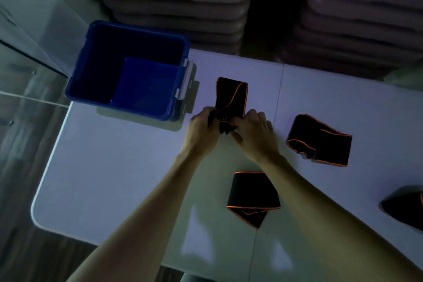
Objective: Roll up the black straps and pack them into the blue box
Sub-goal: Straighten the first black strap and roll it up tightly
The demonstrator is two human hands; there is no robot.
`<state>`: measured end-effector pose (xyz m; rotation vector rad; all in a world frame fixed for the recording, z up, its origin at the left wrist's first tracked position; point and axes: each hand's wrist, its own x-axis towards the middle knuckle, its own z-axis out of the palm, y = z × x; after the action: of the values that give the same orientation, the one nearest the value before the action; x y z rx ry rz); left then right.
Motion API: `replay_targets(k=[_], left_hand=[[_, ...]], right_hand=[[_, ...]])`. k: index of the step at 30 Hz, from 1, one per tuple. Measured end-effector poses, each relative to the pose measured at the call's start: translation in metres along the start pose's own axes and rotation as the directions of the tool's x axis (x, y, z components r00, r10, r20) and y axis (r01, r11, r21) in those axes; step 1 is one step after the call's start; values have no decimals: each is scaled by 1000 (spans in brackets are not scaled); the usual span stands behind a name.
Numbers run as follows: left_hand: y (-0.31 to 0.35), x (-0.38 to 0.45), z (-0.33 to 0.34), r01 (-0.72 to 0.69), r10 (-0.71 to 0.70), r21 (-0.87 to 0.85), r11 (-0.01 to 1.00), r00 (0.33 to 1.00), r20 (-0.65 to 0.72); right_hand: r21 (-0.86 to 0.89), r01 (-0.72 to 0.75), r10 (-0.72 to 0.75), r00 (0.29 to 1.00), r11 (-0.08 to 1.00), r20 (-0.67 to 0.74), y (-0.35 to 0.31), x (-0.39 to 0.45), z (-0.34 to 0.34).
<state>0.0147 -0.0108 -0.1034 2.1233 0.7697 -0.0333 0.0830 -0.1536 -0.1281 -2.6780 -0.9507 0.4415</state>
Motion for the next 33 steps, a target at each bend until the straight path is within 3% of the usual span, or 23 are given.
replay_targets(k=[5,10,14,18,21,24,28,33], left_hand=[[4,-12,-17,99,-99,10,995,995,17],[-7,-38,-28,328,-319,-129,936,944,87],[-23,-66,-33,472,-455,-131,872,880,138],[-44,-87,-28,524,-518,0,852,841,155],[-54,-97,-20,496,-498,46,867,864,76],[-58,-101,-15,451,-450,32,892,893,-19],[-61,-99,-15,448,-448,18,894,894,-9],[-69,-101,-16,398,-399,-24,917,917,-23]], right_hand=[[115,40,-41,999,993,4,20,-5,-15],[450,-112,100,994,886,51,40,-4,-68],[343,-88,58,994,935,97,45,6,-100],[311,-13,36,997,950,-67,39,10,-97],[315,-43,102,979,948,-176,28,-6,-78],[150,53,-21,978,987,-206,22,-33,-53],[67,172,-172,985,983,-7,13,-61,-22],[89,-5,-18,966,996,257,-7,-48,-5]])
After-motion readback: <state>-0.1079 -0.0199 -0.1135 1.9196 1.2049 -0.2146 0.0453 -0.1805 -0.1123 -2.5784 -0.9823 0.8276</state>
